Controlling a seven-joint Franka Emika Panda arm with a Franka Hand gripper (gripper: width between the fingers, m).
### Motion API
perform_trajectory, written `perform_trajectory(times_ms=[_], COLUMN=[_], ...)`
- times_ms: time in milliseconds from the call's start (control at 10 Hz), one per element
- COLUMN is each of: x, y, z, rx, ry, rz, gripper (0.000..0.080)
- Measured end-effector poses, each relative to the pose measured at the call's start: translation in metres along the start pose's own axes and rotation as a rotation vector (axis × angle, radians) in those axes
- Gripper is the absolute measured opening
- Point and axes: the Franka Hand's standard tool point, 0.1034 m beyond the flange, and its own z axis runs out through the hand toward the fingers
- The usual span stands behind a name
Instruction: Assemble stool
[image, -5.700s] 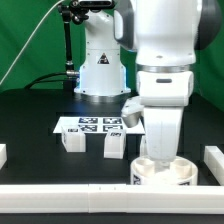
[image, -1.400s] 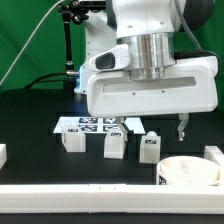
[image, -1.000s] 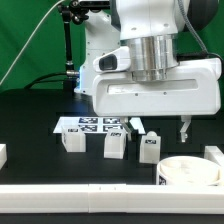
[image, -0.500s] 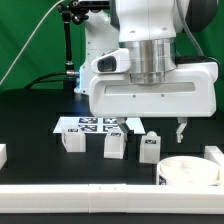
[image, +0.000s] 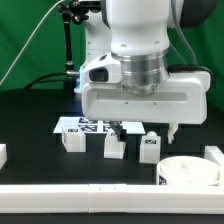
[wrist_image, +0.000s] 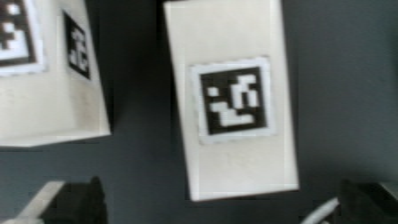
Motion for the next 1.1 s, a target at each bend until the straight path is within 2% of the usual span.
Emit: perform_trajectory(times_ms=[100,300,400,500,600,800,1000,1100], x=[-0.006,0.001,-0.008,-0.006,-0.002,-0.008,-0.003,-0.002], y=[0.002,0.001,0.002,-0.005,-0.01,-0.006,-0.008,-0.012], z=[-0.002,-0.003,-0.002,-0.004,-0.003,0.0,0.002,0.004], rx=[-0.009,-0.009,-0.017,0.002,0.033,0.029,0.03,0.042], ry=[-0.097,-0.189,-0.279,-0.355,-0.414,-0.54,-0.531,-0.52], rz=[0.006,0.016,0.016,-0.008,-0.026,-0.026,-0.028,-0.065], gripper=[0.0649,0.0649,0.0649,0.0649,0.0649,0.0649,0.0649,0.0649])
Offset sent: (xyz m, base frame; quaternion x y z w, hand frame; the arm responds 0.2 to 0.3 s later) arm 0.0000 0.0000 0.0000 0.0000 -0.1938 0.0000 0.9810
